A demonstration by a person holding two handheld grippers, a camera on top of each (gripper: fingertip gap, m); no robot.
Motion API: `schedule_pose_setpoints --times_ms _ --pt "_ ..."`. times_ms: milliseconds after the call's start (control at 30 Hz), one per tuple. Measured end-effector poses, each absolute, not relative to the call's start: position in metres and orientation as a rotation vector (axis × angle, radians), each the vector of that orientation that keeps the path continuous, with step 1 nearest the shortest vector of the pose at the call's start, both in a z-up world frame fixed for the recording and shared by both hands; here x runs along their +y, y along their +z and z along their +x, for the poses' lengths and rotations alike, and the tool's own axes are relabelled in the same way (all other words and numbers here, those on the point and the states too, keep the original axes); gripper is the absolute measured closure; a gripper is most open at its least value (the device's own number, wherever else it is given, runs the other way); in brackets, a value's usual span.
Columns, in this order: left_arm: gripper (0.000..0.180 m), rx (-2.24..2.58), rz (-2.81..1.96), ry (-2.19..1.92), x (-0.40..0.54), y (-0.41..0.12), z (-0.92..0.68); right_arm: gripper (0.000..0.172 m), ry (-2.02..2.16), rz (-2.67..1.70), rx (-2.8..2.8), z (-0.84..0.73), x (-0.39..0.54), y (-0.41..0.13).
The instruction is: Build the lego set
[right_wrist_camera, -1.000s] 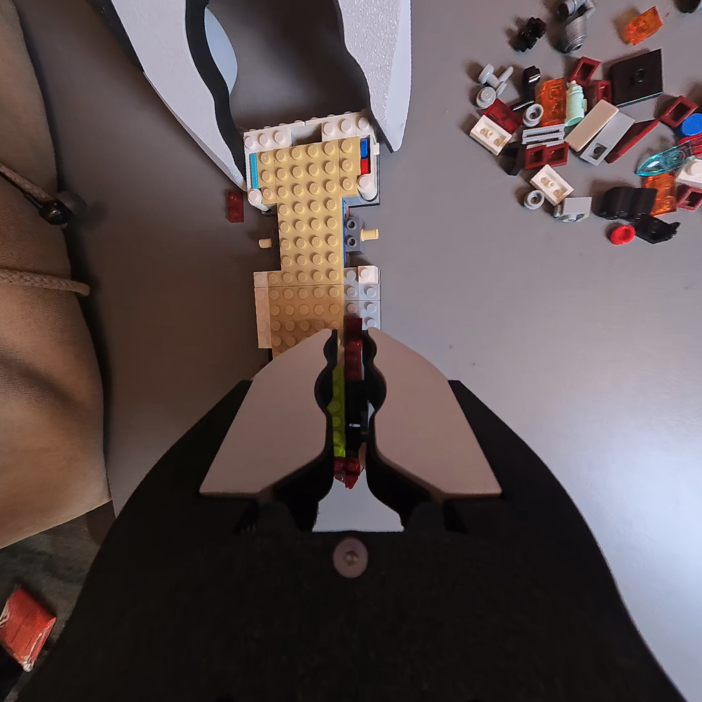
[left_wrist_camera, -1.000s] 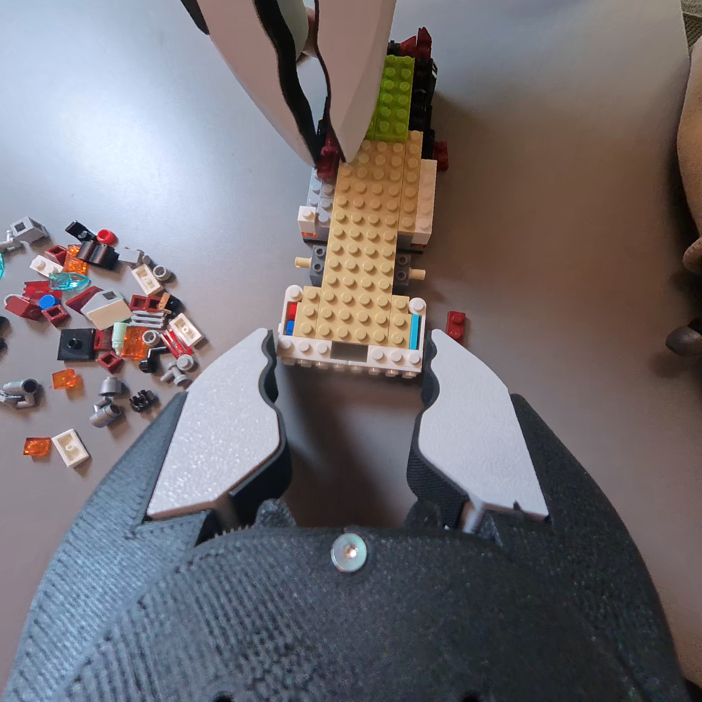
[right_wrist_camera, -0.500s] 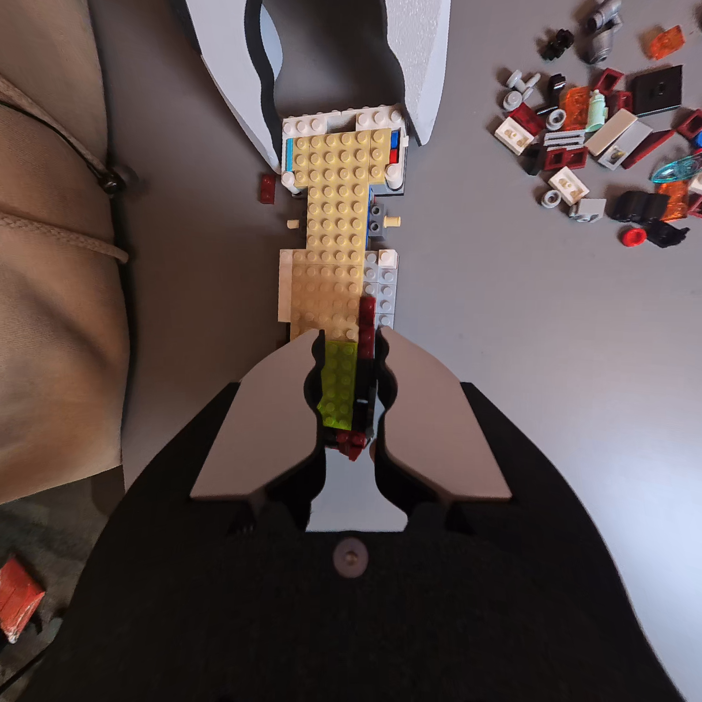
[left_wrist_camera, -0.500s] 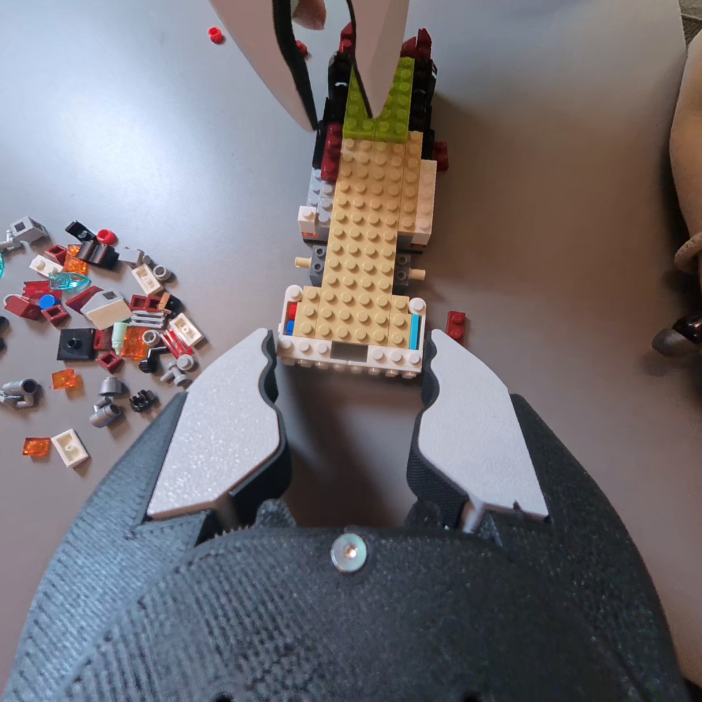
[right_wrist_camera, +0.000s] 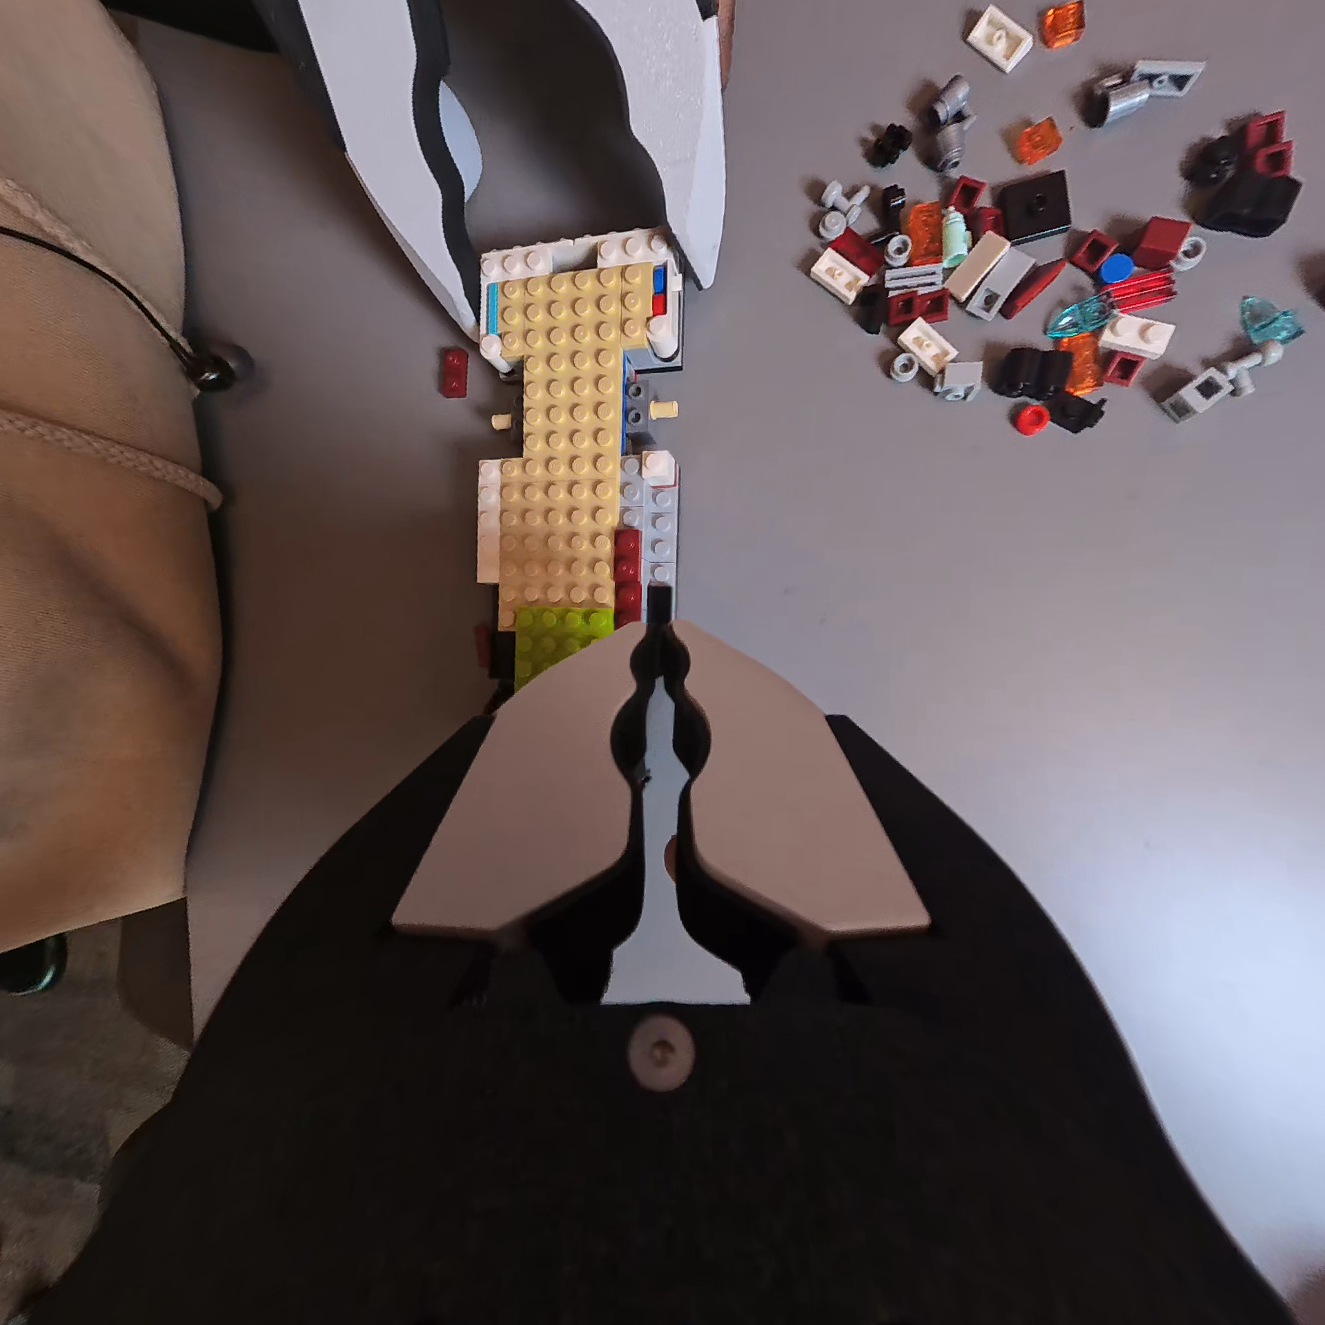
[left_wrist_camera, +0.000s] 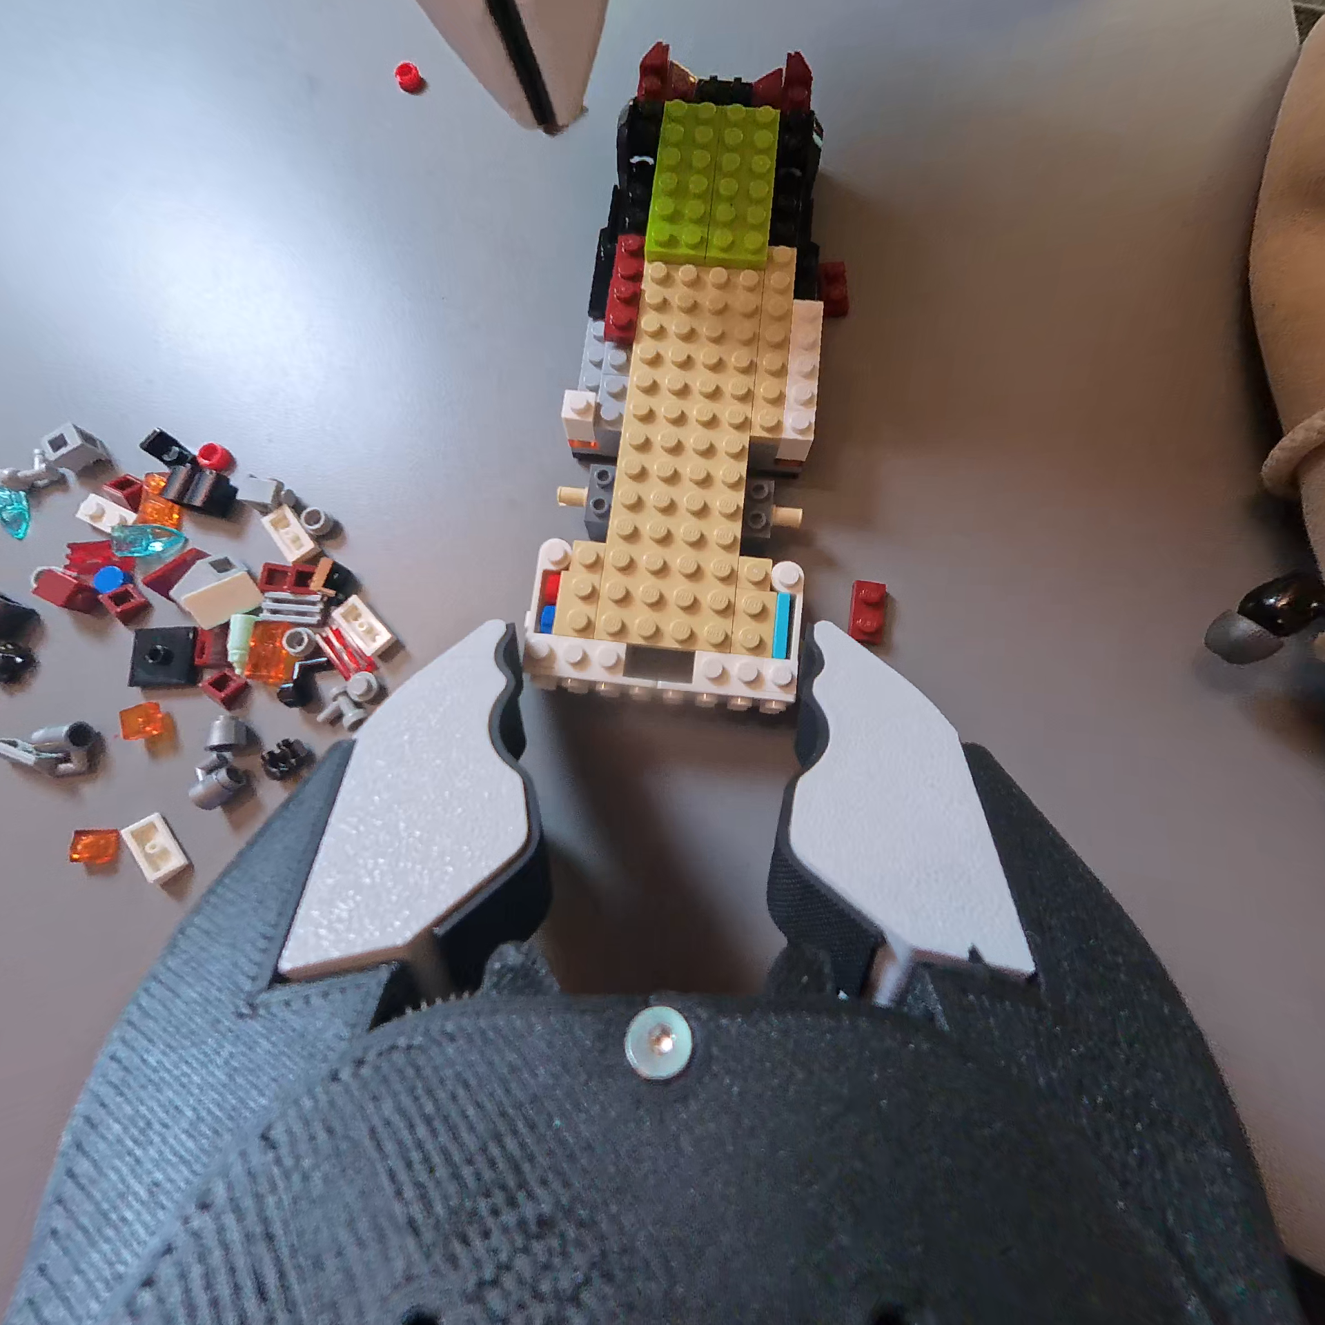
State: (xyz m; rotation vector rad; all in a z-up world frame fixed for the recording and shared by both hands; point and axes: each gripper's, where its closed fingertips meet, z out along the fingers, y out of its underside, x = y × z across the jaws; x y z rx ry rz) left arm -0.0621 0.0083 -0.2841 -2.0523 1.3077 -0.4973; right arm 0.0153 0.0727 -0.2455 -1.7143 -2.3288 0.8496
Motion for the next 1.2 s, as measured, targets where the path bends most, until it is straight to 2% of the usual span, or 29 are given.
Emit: schedule_pose_setpoints --times_ms 333,1200 --pt "0.106 1.408 -1.876 -0.268 0.017 -0.277 -0.063 0.166 0.854 -1.71 -2.278 0.011 0.083 -0.243" --pt "0.106 1.463 -1.693 0.016 0.02 -0.268 -0.065 0.164 0.973 -1.614 -2.249 0.026 0.055 -0.235"
